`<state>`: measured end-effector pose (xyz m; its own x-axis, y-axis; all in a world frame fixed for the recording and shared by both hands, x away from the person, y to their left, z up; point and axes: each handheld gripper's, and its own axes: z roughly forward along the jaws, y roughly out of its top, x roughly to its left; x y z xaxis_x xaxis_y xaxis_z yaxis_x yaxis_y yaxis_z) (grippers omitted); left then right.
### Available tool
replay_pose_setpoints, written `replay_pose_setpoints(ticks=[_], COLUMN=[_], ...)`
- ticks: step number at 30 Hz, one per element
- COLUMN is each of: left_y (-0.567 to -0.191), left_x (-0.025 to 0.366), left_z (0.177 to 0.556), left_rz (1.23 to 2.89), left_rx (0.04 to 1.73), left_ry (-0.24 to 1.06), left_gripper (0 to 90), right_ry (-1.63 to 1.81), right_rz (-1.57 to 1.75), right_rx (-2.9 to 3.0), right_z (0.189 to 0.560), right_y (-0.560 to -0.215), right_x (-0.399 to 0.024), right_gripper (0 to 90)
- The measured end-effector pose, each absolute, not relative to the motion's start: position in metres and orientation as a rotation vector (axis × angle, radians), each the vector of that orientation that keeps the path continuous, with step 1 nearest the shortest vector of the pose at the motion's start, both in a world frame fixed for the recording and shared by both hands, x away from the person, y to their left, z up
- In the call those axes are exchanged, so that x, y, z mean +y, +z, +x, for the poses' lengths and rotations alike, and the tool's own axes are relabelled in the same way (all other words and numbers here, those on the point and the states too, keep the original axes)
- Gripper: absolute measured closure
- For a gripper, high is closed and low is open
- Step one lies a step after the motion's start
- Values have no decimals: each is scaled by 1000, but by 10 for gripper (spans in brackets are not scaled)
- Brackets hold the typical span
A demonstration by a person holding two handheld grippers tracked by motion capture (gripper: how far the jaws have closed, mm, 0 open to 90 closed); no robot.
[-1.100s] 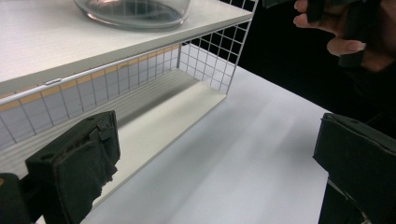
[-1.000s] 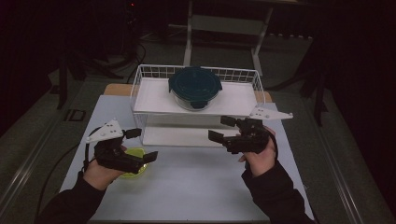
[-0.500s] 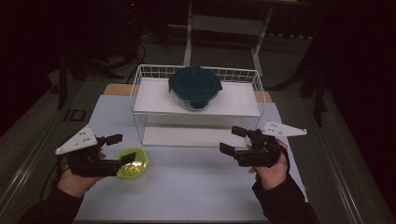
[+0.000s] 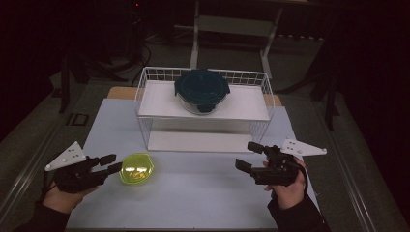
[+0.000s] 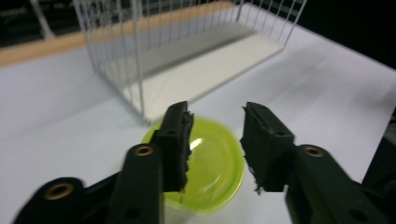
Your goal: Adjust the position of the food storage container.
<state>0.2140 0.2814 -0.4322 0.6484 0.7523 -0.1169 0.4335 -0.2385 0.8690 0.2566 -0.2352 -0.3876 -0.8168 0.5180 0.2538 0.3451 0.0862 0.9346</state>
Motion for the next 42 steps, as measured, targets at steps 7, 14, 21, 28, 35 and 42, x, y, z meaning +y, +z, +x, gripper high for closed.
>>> replay_pose_setpoints(ticks=[7, 14, 21, 28, 35, 42], left_y=[-459, -487, -514, -528, -529, -529], left_x=[297, 305, 307, 302, 292, 274], left_z=[217, 224, 237, 251, 256, 262], left_rz=[1929, 1992, 2060, 2074, 2070, 2087], left_rx=[999, 1076, 1127, 1097, 1057, 1020], left_ry=[373, 341, 310, 291, 264, 247], left_gripper=[768, 878, 886, 886, 886, 886], right_ry=[1820, 1827, 1833, 1827, 1828, 1826], right_rz=[900, 909, 905, 916, 919, 921], right_rx=[2221, 2220, 2223, 2228, 2225, 2229], right_z=[252, 251, 249, 249, 250, 250], right_y=[-395, -398, -399, -401, -401, -403], right_x=[-237, -240, -240, -240, -241, -241], right_gripper=[168, 168, 167, 167, 168, 168])
